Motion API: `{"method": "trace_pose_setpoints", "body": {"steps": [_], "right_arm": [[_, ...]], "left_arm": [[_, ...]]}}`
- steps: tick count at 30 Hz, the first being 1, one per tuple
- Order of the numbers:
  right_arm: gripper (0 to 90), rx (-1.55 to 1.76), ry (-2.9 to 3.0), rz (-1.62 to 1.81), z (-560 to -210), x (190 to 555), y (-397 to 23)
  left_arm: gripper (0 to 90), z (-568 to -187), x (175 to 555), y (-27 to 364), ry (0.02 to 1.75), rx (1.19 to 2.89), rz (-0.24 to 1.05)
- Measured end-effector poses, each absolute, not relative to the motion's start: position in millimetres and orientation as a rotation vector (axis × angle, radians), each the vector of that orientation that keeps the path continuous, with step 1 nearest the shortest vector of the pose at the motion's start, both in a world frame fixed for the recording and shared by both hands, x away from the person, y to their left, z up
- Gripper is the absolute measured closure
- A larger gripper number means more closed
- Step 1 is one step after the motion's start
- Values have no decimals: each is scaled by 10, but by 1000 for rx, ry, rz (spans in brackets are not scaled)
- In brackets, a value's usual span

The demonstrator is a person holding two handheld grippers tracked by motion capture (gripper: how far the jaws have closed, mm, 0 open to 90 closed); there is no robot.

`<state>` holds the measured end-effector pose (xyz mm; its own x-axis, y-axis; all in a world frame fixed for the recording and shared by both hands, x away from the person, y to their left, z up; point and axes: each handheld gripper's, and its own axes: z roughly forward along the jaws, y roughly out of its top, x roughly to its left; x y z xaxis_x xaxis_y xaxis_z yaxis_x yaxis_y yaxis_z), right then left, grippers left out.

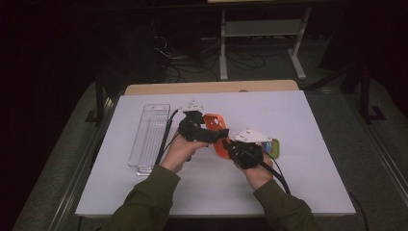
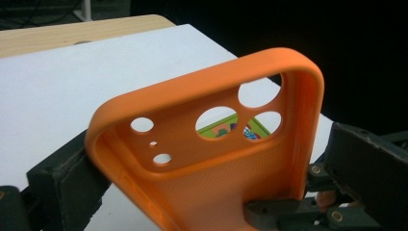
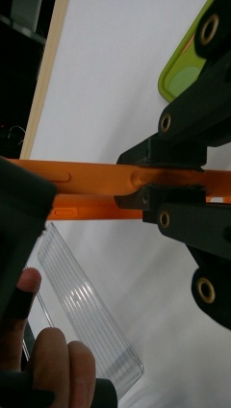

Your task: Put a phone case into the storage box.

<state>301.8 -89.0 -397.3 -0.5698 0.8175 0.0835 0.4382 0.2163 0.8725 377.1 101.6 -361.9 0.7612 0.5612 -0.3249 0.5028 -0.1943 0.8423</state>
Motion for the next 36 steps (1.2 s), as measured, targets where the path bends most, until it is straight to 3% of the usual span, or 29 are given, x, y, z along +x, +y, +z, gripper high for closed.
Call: {"method": "trace_pose_setpoints", "body": {"steps": [13, 19, 28, 34, 35, 36], "right_arm": [[811, 1134, 2120, 1273, -4001, 3015, -849], [808, 1118, 2131, 1262, -4012, 3017, -842], [797, 1112, 2146, 1252, -4016, 3016, -834], [746, 1099, 2180, 1242, -4021, 3032, -838], [681, 1084, 2188, 1240, -4018, 3035, -845], [681, 1084, 2188, 1240, -4018, 3035, -845]], "left_arm": [[0, -3629, 3772, 1004, 827, 1837, 71], [118, -3605, 3775, 1038, 827, 1823, 81], [145, -3591, 3766, 1049, 818, 1825, 78], [154, -3592, 3752, 1033, 820, 1835, 83], [154, -3598, 3756, 1032, 819, 1842, 83], [155, -3598, 3756, 1032, 819, 1842, 83]]}}
